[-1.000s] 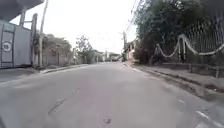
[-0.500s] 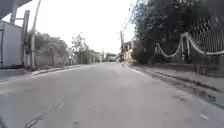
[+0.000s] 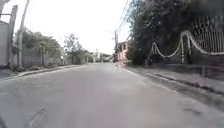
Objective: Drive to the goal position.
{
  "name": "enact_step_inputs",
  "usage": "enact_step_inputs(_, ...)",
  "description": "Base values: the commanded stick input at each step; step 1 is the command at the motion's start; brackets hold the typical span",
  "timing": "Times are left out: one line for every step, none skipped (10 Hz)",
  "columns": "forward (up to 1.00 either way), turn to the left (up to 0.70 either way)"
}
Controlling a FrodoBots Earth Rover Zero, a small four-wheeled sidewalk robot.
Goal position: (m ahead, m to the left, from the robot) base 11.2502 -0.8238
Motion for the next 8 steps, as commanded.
enact_step_inputs(1.0,0.0)
enact_step_inputs(1.0,0.0)
enact_step_inputs(1.0,0.0)
enact_step_inputs(1.0,0.0)
enact_step_inputs(1.0,0.0)
enact_step_inputs(1.0,0.0)
enact_step_inputs(1.0,0.0)
enact_step_inputs(1.0,0.0)
